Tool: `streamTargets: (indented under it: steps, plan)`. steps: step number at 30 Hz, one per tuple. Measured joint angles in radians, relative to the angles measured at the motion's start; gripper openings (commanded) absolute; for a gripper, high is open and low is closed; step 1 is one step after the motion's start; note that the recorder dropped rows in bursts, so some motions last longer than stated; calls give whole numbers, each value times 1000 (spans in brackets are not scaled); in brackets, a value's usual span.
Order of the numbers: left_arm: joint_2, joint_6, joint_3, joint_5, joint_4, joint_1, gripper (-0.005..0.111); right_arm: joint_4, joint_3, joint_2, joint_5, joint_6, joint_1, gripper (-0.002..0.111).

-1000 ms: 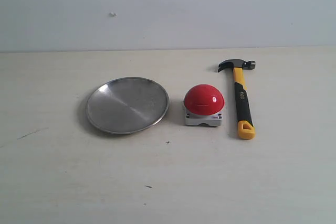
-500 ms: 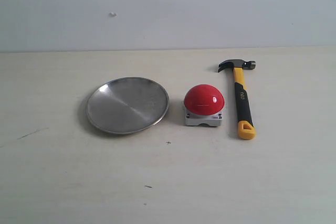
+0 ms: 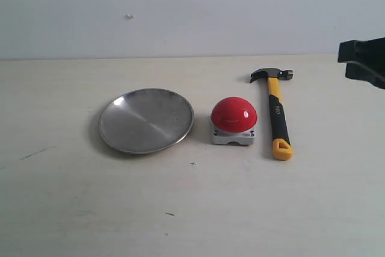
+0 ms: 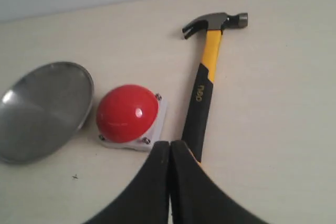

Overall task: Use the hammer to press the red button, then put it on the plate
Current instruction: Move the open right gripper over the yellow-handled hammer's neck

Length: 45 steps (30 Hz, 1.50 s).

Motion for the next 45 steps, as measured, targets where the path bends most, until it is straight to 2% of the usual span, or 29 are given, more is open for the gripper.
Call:
streamTargets:
  steps: [7,11,19,21,22,24,25,28,30,33,38,45]
  plan:
    - [0,0,0,0,0,0,0,-214,-268,277,326,141,0,18]
    - [0,0,0,0,0,0,0,-247,-393,392,474,153,0,20]
    - [0,0,0,0,0,0,0,-294,-429,440,524,159,0,21]
    - [0,0,0,0,0,0,0,-301,-434,444,500,185,0,29]
    - [0,0,0,0,0,0,0,-301,-446,451,491,200,0,40]
    - [0,0,0,0,0,0,0,-304,-533,508,533,223,0,51]
    - [0,0,0,0,0,0,0,-329,-612,584,603,230,0,51]
    - [0,0,0,0,0,0,0,-372,-766,723,646,245,0,52]
    - [0,0,0,0,0,0,0,-367,-852,791,644,252,0,61]
    - [0,0,0,0,0,0,0,-351,-973,881,666,288,0,61]
    - [0,0,0,0,0,0,0,-347,-1291,1126,803,313,0,61]
    - [0,0,0,0,0,0,0,-341,-1543,1331,813,328,0,61]
